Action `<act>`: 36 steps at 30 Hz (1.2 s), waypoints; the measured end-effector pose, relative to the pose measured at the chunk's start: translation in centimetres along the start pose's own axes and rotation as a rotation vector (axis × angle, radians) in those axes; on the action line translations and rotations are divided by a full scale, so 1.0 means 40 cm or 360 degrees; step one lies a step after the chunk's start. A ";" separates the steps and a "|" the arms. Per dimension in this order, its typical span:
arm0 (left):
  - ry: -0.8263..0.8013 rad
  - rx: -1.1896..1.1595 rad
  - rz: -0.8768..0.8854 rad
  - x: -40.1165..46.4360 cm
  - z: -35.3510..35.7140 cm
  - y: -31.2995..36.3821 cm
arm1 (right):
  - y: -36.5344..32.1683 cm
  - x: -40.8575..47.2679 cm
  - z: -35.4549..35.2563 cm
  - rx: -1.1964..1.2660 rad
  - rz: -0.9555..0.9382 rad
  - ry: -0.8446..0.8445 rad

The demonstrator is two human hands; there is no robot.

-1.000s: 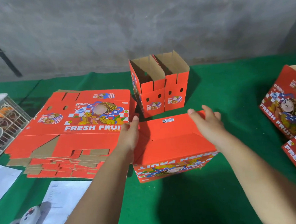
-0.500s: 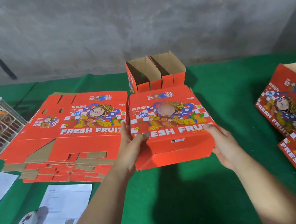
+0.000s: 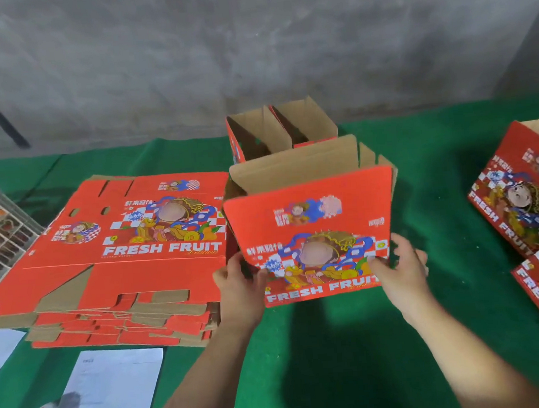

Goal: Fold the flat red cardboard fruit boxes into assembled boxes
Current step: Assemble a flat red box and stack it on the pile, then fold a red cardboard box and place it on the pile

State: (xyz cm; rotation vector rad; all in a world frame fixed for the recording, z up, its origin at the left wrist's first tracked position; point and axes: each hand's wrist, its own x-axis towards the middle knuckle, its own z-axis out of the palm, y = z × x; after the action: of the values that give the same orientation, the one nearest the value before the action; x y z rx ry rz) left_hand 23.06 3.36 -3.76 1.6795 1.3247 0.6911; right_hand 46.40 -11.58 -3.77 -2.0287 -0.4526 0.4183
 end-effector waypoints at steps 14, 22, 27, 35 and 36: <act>-0.0225 -0.0252 0.0065 0.059 0.053 0.102 | -0.036 0.105 0.013 0.0261 -0.0049 -0.0094; -0.0025 -0.0169 0.0272 0.122 0.025 0.196 | -0.163 0.163 0.008 0.0318 -0.0211 -0.0094; -0.0059 -0.0311 0.0390 0.136 -0.006 0.284 | -0.269 0.188 -0.023 0.0284 -0.0332 0.0047; 0.0119 -0.0441 0.0622 0.201 -0.064 0.448 | -0.489 0.228 -0.067 0.0388 -0.0612 0.0194; 0.0142 -0.0436 0.0657 0.212 -0.071 0.462 | -0.513 0.235 -0.072 0.0424 -0.0639 0.0189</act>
State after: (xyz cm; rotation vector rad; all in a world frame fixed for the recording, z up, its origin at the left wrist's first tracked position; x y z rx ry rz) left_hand 31.90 11.12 13.06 1.7225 0.8944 1.1442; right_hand 53.01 0.05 14.64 -1.6443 -0.6759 0.1036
